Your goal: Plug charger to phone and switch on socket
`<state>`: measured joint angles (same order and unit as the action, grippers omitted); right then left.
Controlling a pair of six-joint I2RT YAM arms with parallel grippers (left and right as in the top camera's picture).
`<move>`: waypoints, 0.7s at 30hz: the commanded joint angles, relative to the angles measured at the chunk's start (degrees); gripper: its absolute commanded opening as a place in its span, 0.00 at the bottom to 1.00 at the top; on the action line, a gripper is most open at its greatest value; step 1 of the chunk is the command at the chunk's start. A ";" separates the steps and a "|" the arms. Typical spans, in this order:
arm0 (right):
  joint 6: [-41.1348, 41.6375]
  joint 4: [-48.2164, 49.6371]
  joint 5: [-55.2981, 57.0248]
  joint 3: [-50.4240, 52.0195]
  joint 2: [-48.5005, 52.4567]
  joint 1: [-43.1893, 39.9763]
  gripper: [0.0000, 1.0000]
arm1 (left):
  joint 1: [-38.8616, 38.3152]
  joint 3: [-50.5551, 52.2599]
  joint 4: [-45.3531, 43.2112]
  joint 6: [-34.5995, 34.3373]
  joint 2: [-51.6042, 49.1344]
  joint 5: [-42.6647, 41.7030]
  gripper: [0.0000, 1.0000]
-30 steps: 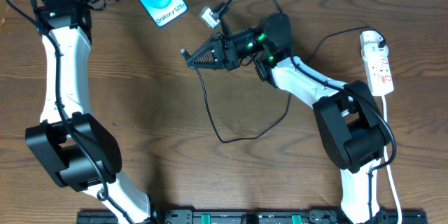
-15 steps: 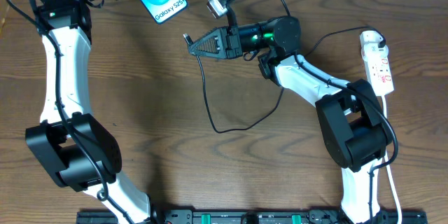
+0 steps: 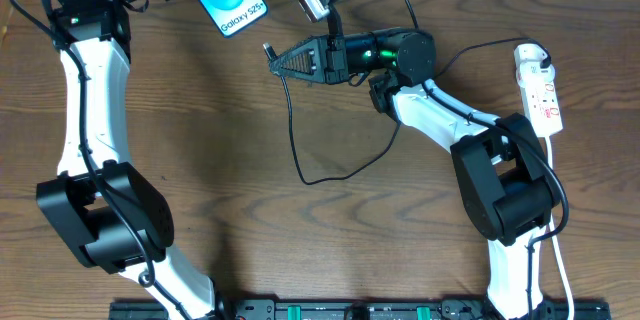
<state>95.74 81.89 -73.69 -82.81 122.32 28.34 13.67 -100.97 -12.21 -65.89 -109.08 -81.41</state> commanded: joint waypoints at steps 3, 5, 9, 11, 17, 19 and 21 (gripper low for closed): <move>0.20 0.44 -0.85 -0.35 -0.17 0.37 0.01 | -1.22 -0.35 -0.09 1.81 0.52 -3.23 0.07; 0.22 0.44 -1.29 -0.35 -0.17 0.48 0.01 | -1.27 -0.35 -0.09 1.79 0.52 -3.48 0.07; 0.22 0.42 -2.45 -0.35 -0.17 0.63 0.01 | -1.27 -0.11 -0.09 2.03 0.52 -3.89 0.07; 0.22 0.42 -2.60 -0.35 -0.17 0.70 0.01 | -1.27 0.39 -0.09 3.04 0.52 -3.89 0.08; 0.20 0.39 -3.21 -0.35 -0.17 0.68 0.01 | -1.20 3.06 -0.07 4.39 0.48 -3.50 0.07; 0.11 0.39 -3.19 -0.35 -0.17 0.81 0.01 | -1.25 3.65 0.00 4.35 0.48 -3.26 0.07; -0.48 0.37 -3.21 -0.35 -0.17 0.90 0.02 | -1.27 3.72 1.18 4.35 0.48 -3.17 0.07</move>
<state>95.72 81.91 -76.79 -82.81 122.32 28.73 12.27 -97.14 -11.22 -62.54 -109.08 -83.85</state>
